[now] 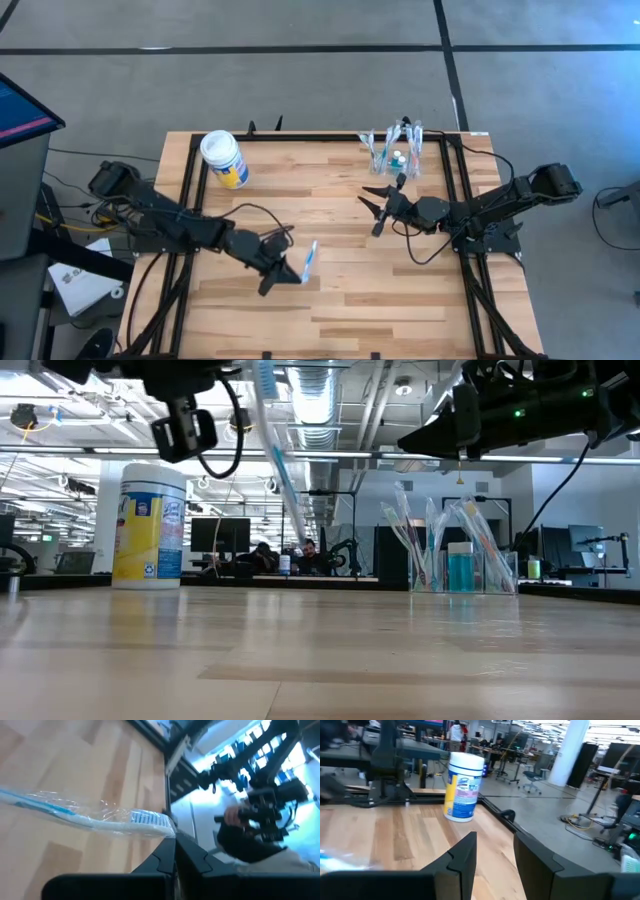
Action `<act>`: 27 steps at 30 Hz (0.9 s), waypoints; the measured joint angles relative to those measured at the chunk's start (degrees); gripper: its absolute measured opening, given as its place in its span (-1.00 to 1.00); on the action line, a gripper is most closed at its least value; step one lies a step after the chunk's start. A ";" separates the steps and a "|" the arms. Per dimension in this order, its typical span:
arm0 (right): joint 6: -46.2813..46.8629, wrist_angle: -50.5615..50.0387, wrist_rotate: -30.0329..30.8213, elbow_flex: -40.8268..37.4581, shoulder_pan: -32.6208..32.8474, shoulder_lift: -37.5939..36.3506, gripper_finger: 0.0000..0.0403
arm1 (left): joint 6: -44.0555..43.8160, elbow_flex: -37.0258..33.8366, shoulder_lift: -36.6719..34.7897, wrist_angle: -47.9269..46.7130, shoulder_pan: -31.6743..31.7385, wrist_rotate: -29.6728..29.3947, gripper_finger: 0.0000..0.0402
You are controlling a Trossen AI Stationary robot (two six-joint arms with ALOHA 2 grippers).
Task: Pick & Place toothbrushing station
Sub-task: Put the blue toothbrush into the left transparent organizer
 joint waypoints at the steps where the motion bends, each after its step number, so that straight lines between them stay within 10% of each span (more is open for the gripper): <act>1: 0.00 0.00 -0.47 0.00 0.02 0.00 -0.40 | 0.11 0.00 -0.26 0.02 0.80 0.00 -1.00; 27: -5.18 -7.93 -16.21 8.55 4.18 3.38 -0.40 | 3.98 0.09 -0.59 11.41 17.43 6.14 -1.00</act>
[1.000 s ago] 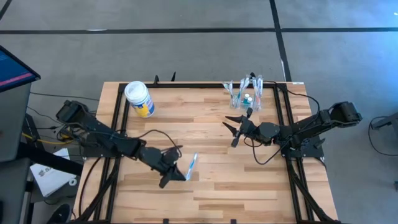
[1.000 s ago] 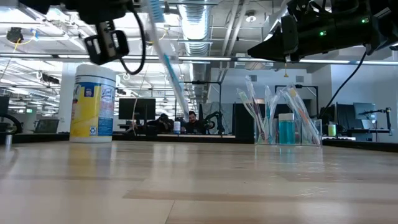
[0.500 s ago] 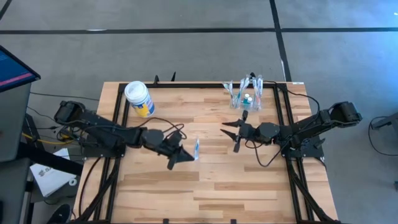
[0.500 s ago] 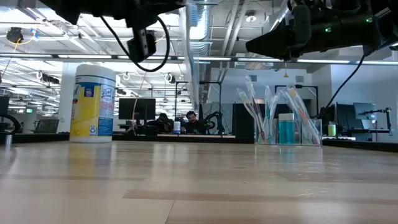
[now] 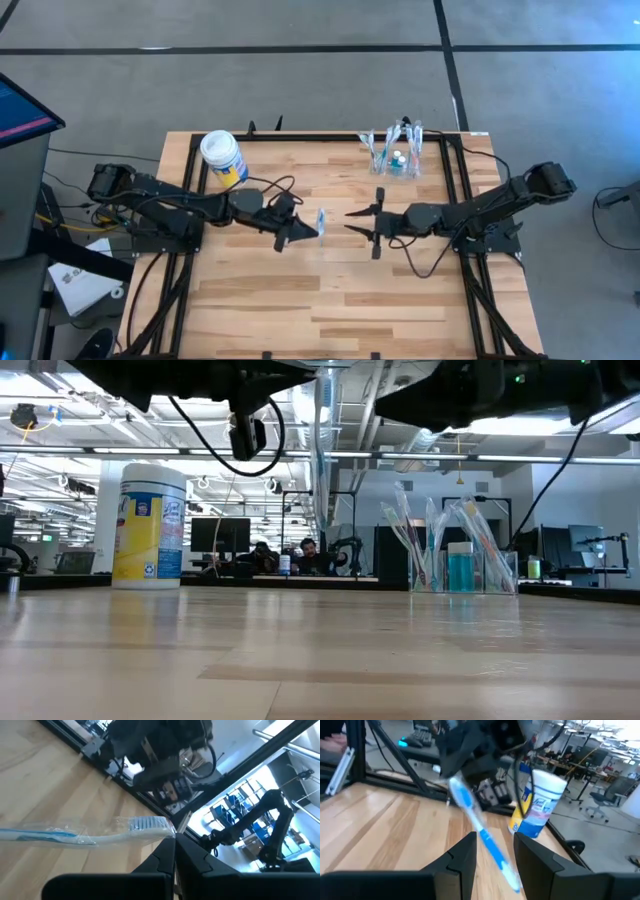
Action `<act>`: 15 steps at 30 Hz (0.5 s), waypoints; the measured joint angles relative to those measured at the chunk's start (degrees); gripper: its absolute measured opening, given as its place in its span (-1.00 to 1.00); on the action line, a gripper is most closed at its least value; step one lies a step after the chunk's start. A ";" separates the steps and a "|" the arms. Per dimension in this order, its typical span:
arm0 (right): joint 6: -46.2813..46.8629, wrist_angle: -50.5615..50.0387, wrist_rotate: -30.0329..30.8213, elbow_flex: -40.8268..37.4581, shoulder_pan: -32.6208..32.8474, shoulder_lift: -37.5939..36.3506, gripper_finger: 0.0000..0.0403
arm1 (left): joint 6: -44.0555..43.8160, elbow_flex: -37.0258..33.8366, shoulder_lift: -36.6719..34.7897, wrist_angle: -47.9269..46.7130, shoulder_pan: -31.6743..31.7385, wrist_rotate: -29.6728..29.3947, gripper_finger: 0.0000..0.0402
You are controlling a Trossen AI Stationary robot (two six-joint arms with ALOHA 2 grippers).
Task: Pick & Place toothbrushing station
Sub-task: Put the blue toothbrush into the left transparent organizer
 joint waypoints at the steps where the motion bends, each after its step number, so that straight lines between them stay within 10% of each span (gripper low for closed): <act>1: -0.30 0.17 0.02 0.71 0.12 1.22 -0.40 | 0.00 0.00 0.00 0.28 0.17 0.03 -1.00; 15: -3.86 -0.21 0.08 11.25 -0.31 14.95 -0.40 | 1.41 0.02 0.00 1.56 0.40 1.07 -1.00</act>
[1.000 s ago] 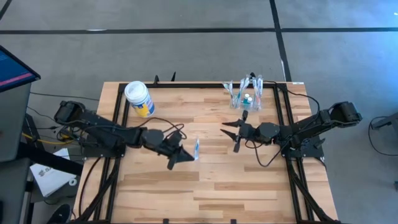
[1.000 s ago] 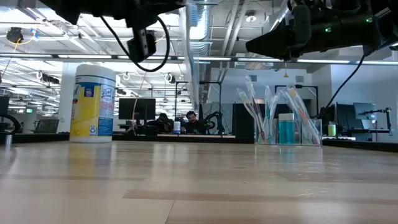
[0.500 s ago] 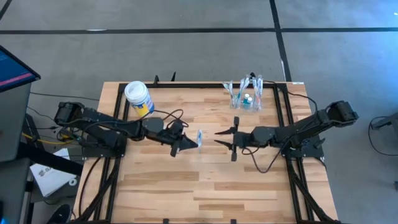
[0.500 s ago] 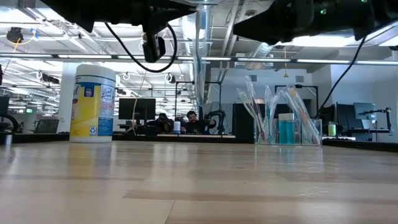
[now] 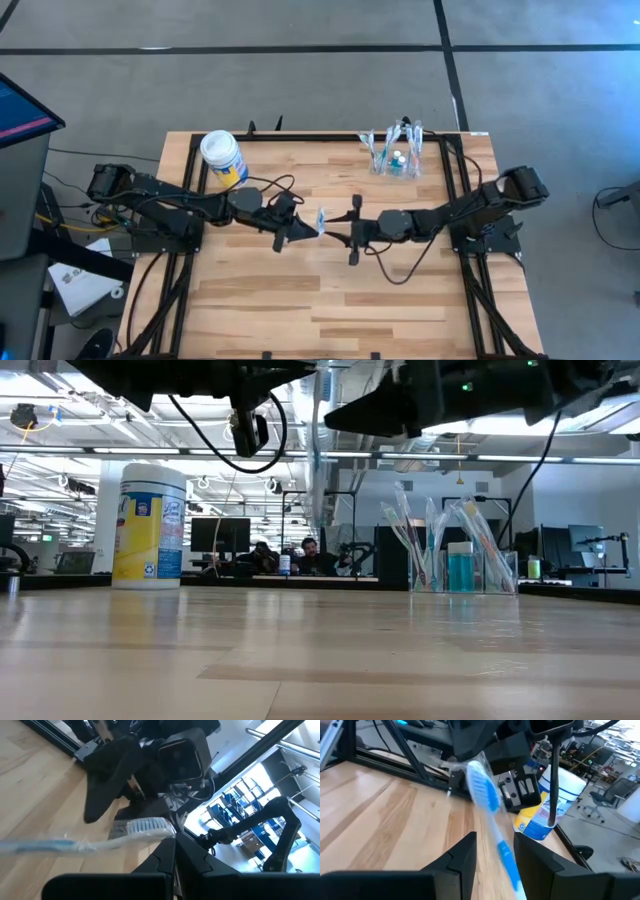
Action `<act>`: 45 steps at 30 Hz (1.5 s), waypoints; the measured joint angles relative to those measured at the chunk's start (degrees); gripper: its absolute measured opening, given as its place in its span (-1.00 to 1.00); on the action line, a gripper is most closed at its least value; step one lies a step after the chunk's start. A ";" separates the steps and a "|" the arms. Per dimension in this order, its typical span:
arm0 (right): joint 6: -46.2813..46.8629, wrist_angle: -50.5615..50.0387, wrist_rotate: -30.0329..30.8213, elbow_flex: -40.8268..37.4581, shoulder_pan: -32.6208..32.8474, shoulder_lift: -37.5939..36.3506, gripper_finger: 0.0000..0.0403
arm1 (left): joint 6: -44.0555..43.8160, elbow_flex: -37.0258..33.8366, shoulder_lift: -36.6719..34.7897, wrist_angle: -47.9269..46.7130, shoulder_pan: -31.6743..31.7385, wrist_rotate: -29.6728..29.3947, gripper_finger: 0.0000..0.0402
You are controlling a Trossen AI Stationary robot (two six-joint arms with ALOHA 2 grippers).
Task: Pick & Place toothbrushing station
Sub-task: Put the blue toothbrush into the left transparent organizer
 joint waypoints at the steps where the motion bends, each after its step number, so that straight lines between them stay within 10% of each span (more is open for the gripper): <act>1: 0.01 0.01 0.02 0.43 -0.02 0.58 -0.40 | 0.10 0.00 0.00 0.00 0.00 0.00 -1.00; 20: -0.43 0.21 0.24 5.73 0.07 6.04 -0.43 | 0.12 -0.02 0.00 0.26 -0.02 0.53 -1.00; 32: -1.05 0.01 0.04 5.69 0.35 6.04 -0.95 | 0.10 -0.02 -0.02 0.33 0.00 0.48 -0.99; 45: 1.09 -0.20 0.03 5.69 0.28 6.04 -0.98 | -0.11 -0.04 -0.02 0.31 -0.02 5.09 -0.72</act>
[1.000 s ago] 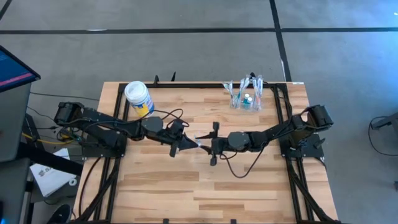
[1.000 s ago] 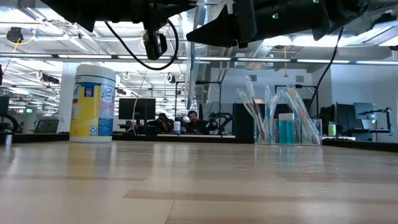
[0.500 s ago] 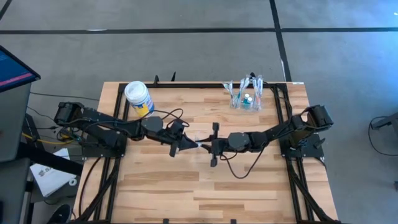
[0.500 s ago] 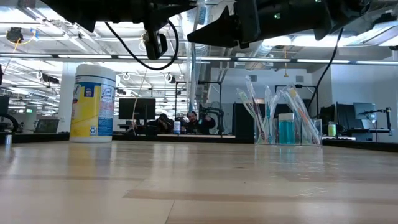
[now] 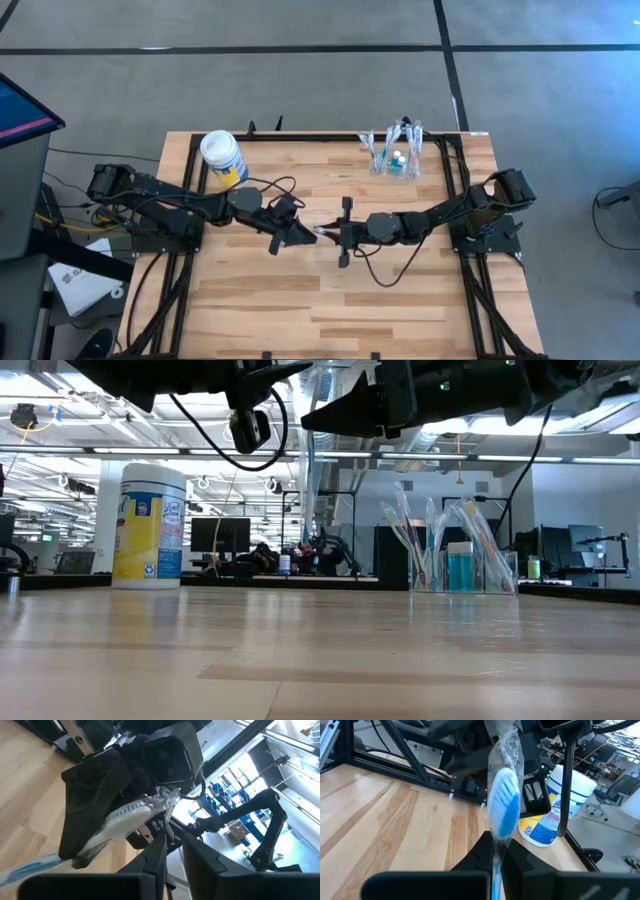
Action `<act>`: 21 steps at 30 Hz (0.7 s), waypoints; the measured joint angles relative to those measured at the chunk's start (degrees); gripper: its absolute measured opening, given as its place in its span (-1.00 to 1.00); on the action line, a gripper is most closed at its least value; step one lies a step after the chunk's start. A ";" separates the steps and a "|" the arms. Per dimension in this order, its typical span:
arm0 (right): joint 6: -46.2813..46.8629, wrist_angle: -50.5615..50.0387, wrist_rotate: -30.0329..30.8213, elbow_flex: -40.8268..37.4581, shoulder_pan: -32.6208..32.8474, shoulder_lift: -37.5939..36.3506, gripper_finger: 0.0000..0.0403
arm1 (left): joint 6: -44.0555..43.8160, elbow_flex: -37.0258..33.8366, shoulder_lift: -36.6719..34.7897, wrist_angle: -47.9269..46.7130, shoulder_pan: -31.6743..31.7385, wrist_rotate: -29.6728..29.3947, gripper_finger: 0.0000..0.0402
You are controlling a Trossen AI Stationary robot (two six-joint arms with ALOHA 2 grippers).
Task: Pick & Place toothbrushing station
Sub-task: Put the blue toothbrush into the left transparent organizer
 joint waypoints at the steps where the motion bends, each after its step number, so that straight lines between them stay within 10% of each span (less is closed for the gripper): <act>1: -0.01 -0.04 0.01 0.00 0.00 0.00 -0.98 | -0.01 0.00 0.00 0.01 0.00 0.02 -0.69; 21: 8.13 -15.52 9.06 -2.71 -0.96 -13.58 -1.00 | 16.31 -0.04 -6.92 0.59 -2.21 -0.17 -0.51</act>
